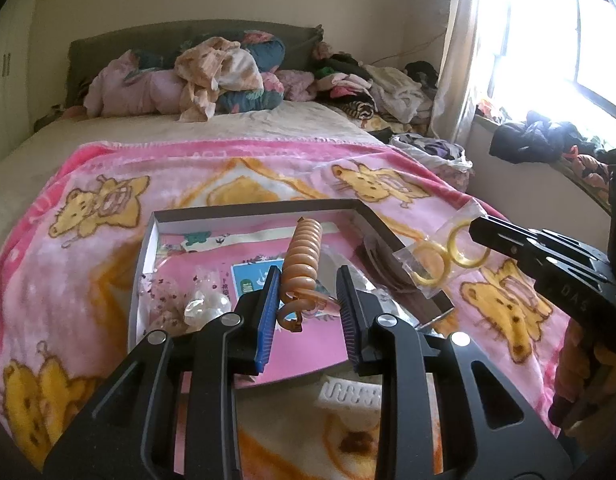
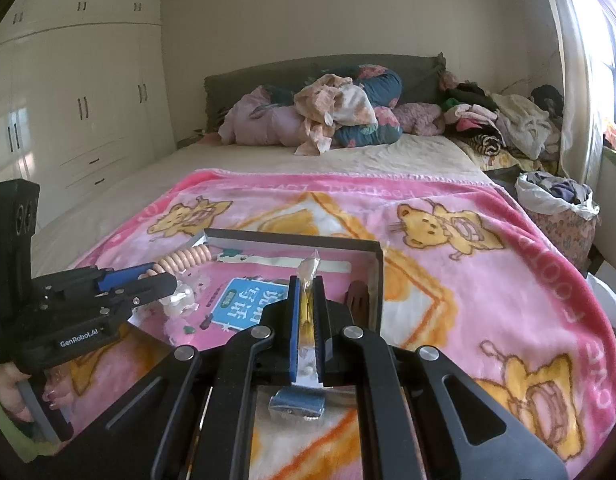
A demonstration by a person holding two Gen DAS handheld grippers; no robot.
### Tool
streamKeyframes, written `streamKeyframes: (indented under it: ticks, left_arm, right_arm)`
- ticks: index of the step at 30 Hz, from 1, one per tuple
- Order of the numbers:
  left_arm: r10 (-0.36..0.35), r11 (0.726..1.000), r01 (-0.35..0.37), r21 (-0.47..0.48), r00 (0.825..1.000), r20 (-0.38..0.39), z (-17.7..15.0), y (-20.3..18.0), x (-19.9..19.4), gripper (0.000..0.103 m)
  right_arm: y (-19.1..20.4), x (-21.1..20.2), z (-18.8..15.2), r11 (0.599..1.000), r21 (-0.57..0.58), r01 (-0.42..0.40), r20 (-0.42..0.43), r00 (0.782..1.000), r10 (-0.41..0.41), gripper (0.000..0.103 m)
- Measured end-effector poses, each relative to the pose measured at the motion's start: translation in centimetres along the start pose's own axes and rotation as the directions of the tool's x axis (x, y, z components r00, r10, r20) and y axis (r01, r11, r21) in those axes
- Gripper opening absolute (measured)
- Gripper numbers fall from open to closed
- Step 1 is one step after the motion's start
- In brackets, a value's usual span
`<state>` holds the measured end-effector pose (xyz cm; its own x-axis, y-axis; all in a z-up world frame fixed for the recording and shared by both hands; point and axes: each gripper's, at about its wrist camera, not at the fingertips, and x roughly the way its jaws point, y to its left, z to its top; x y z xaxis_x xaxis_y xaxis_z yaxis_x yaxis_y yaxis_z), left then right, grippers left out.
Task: Organize jewelry
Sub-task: 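Lower coil hair tie into box with left tool while right tool drops yellow ties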
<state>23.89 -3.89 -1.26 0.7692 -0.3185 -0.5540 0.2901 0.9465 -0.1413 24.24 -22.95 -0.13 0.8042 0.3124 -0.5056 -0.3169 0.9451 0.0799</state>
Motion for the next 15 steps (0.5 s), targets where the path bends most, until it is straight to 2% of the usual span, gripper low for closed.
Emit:
streamKeyframes:
  ticks: [15]
  left_arm:
    - [-0.006,1.000,0.005,-0.014,0.999,-0.047,-0.2,0.8,4.0,0.021]
  right_arm:
    - [-0.5,4.0,0.7,0.998,0.049,-0.042,-0.029,0.999,0.043,0.006]
